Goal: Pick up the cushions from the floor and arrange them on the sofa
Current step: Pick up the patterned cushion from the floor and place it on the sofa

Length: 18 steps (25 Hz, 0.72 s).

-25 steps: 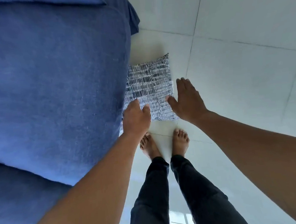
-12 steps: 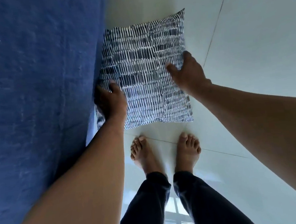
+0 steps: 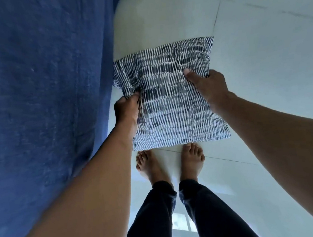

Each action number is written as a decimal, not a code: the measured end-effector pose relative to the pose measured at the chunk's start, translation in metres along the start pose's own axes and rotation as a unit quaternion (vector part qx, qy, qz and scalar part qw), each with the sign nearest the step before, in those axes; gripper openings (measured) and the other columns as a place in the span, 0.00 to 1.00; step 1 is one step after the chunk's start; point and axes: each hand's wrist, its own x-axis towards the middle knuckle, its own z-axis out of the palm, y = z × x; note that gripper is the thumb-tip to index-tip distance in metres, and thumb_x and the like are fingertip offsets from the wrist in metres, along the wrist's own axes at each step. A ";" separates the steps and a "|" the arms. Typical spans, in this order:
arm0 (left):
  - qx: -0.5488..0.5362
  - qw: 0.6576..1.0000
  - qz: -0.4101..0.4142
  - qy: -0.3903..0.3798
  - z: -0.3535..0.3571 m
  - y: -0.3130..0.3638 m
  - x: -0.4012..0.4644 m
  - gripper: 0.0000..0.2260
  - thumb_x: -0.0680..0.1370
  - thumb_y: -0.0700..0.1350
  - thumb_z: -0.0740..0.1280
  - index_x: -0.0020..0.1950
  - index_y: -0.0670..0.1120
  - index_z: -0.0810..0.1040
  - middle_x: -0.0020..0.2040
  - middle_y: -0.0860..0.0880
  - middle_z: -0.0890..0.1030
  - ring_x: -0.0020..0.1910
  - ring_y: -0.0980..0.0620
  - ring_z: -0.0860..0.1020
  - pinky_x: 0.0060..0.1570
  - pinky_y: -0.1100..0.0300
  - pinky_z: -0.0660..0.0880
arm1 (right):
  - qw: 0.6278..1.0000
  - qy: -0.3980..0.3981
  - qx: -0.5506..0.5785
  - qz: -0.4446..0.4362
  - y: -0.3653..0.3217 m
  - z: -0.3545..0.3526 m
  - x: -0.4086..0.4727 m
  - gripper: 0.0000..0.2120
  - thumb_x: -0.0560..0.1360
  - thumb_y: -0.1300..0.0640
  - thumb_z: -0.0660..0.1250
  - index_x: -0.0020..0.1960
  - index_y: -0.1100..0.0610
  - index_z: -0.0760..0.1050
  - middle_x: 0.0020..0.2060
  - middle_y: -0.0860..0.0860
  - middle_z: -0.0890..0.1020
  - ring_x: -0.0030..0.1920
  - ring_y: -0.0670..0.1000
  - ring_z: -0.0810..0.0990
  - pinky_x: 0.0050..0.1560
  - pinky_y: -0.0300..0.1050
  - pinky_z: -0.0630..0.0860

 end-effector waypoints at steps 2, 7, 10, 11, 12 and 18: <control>-0.014 1.000 0.005 -0.016 -0.006 0.014 -0.039 0.08 0.82 0.48 0.72 0.53 0.45 0.77 0.44 0.54 0.75 0.49 0.50 0.73 0.46 0.58 0.66 | 0.999 0.003 0.042 -0.009 -0.015 -0.024 -0.033 0.17 0.72 0.41 0.79 0.44 0.54 0.81 0.34 0.47 0.81 0.33 0.49 0.77 0.39 0.43 0.72; -0.022 0.998 0.014 -0.055 -0.040 0.046 -0.141 0.07 0.81 0.45 0.74 0.45 0.50 0.79 0.43 0.55 0.80 0.43 0.55 0.78 0.41 0.62 0.72 | 0.997 0.032 0.067 -0.026 -0.059 -0.080 -0.123 0.13 0.71 0.45 0.81 0.45 0.54 0.84 0.37 0.50 0.86 0.36 0.50 0.82 0.41 0.43 0.76; -0.024 0.997 0.014 -0.069 -0.069 0.072 -0.211 0.12 0.79 0.46 0.75 0.61 0.44 0.81 0.54 0.49 0.82 0.56 0.48 0.79 0.55 0.54 0.77 | 0.995 0.039 0.081 -0.033 -0.082 -0.115 -0.183 0.17 0.70 0.46 0.81 0.51 0.58 0.86 0.44 0.55 0.89 0.41 0.52 0.83 0.45 0.47 0.80; -0.012 0.997 0.031 -0.072 -0.079 0.078 -0.228 0.09 0.79 0.46 0.76 0.56 0.45 0.81 0.50 0.51 0.81 0.51 0.50 0.78 0.52 0.54 0.77 | 0.995 0.042 0.089 -0.034 -0.090 -0.128 -0.203 0.20 0.70 0.46 0.81 0.53 0.60 0.85 0.44 0.54 0.88 0.41 0.52 0.83 0.45 0.47 0.79; -0.005 0.997 0.038 -0.068 -0.089 0.085 -0.250 0.07 0.78 0.46 0.76 0.46 0.47 0.79 0.41 0.54 0.80 0.43 0.52 0.76 0.43 0.57 0.75 | 0.994 0.046 0.096 -0.037 -0.098 -0.140 -0.225 0.21 0.70 0.47 0.81 0.54 0.61 0.85 0.44 0.54 0.87 0.41 0.52 0.82 0.45 0.47 0.78; -0.025 0.991 0.063 -0.115 -0.148 0.125 -0.369 0.13 0.76 0.44 0.75 0.60 0.46 0.83 0.55 0.50 0.85 0.53 0.48 0.82 0.52 0.51 0.81 | 0.989 0.039 0.128 -0.069 -0.144 -0.189 -0.338 0.16 0.71 0.48 0.81 0.54 0.54 0.85 0.50 0.54 0.89 0.51 0.55 0.88 0.54 0.53 0.84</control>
